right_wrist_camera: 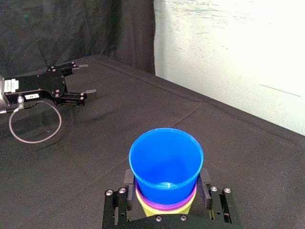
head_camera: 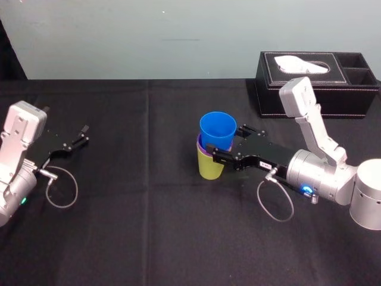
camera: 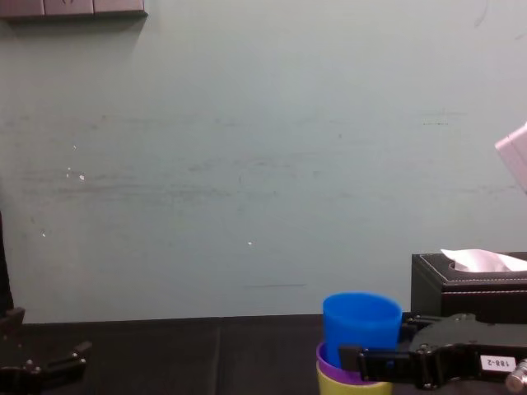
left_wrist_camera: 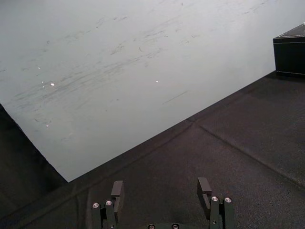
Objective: Stack the three plastic cups sequentially using one hand.
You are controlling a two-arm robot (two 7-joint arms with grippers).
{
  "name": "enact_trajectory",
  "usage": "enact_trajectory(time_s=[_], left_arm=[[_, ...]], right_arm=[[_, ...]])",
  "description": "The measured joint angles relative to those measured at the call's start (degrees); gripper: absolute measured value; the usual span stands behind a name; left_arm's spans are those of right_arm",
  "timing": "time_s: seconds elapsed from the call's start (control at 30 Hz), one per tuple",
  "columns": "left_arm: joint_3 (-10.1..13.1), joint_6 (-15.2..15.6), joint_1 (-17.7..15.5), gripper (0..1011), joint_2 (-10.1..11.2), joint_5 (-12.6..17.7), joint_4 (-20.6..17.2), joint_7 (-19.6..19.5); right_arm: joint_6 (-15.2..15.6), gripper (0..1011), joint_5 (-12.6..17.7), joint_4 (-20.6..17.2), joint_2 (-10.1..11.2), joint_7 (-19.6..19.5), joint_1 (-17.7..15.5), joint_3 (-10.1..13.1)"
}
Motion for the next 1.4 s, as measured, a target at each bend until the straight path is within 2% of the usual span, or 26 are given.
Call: enact_trajectory(time_s=[0.2, 0.3, 0.63, 0.83, 1.07, 1.23, 1.4], left_arm=[[0.00, 0.00, 0.00, 1011, 0.00, 0.00, 0.00, 0.00], [0.00, 0.00, 0.00, 1011, 0.00, 0.00, 0.00, 0.00], [0.00, 0.00, 0.00, 1011, 0.00, 0.00, 0.00, 0.00], [0.00, 0.00, 0.00, 1011, 0.00, 0.00, 0.00, 0.00], [0.00, 0.00, 0.00, 1011, 0.00, 0.00, 0.00, 0.00], [0.00, 0.00, 0.00, 1011, 0.00, 0.00, 0.00, 0.00], [0.00, 0.00, 0.00, 1012, 0.00, 0.00, 0.00, 0.00]], right_arm=[[0.06, 951, 0.02, -0.01, 0.03, -0.03, 0.04, -0.02], [0.08, 1003, 0.03, -0.02, 0.04, -0.04, 0.05, -0.04], [0.14, 1003, 0.05, -0.05, 0.08, -0.06, 0.08, -0.07], [-1.36, 1003, 0.09, -1.70, 0.31, -0.06, -0.98, 0.79], [-2.84, 1003, 1.21, -4.20, 0.44, -1.48, -3.41, 3.08], [-3.36, 1003, 1.68, -5.98, -0.24, -5.53, -6.26, 5.90], [-4.52, 1003, -0.05, -6.50, -2.04, -11.25, -8.83, 8.83]])
